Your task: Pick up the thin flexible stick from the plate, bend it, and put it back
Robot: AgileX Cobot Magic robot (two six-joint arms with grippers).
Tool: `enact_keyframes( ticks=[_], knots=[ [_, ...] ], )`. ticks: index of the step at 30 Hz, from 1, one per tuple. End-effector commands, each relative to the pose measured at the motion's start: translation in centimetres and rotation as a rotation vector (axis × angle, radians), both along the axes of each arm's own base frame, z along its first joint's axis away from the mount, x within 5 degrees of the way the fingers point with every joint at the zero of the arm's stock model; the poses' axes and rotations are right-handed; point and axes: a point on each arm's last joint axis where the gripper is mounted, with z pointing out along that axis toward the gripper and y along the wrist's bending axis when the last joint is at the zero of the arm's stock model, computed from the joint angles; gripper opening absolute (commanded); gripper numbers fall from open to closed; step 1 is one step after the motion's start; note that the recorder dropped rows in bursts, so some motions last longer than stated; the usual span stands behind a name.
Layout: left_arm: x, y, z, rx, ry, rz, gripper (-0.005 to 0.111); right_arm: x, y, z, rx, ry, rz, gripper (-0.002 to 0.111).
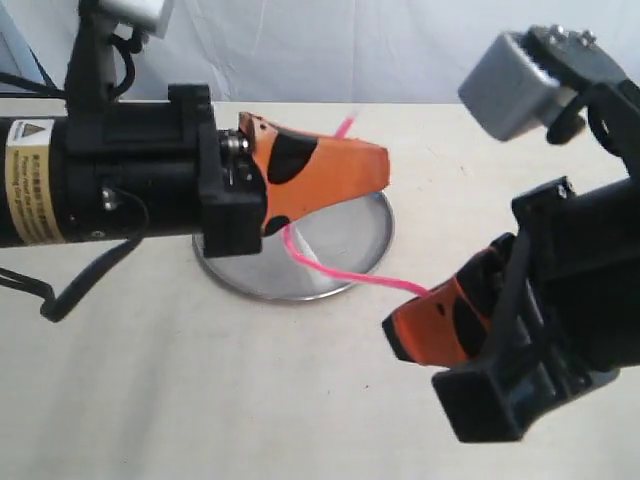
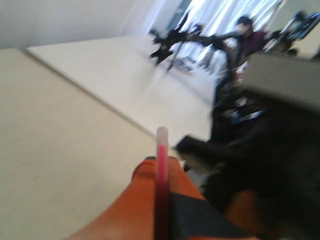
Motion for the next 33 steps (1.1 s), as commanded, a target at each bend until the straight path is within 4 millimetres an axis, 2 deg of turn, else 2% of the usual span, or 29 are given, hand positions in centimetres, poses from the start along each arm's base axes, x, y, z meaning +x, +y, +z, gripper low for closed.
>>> enact_keyframes(
  ticks=[1,3,7,11,15,19,23,27,30,33],
  knots=[
    [-1.2,-0.1,3.7,-0.257,-0.078,-0.126,0.000,1.5,0.7,-2.0,-0.048,0.034,-0.058,-0.001],
    [-0.3,-0.3,3.7,-0.185,-0.109,-0.031,0.000,1.3,1.7,-2.5,-0.001,0.086,0.010,-0.001],
    [0.9,-0.3,1.9,0.017,-0.155,0.083,0.000,0.8,2.4,-1.2,0.131,0.046,0.081,-0.001],
    [0.7,-0.3,1.3,0.090,-0.184,0.057,0.000,0.4,1.7,0.0,0.154,-0.030,0.070,-0.001],
    [0.7,-0.2,1.0,0.129,-0.219,0.046,0.000,0.3,0.2,0.9,0.145,-0.116,-0.015,-0.001],
    [0.9,0.0,0.2,0.225,-0.224,0.063,0.000,0.3,-1.2,1.4,0.116,-0.162,-0.124,-0.001],
    [1.0,0.3,-0.8,0.338,-0.219,0.065,0.000,0.2,-1.9,1.4,0.074,-0.173,-0.159,-0.001],
    [0.3,0.0,-0.4,0.277,-0.135,0.000,0.000,0.2,-2.4,0.7,-0.002,-0.146,-0.178,-0.001],
    [-0.2,-0.4,1.5,0.125,-0.122,-0.055,0.000,0.4,-2.0,-0.5,-0.050,-0.066,-0.177,-0.001],
    [0.0,-0.7,3.8,-0.006,-0.161,-0.039,0.000,0.5,-0.7,-1.8,-0.029,0.039,-0.137,-0.001]
  ],
)
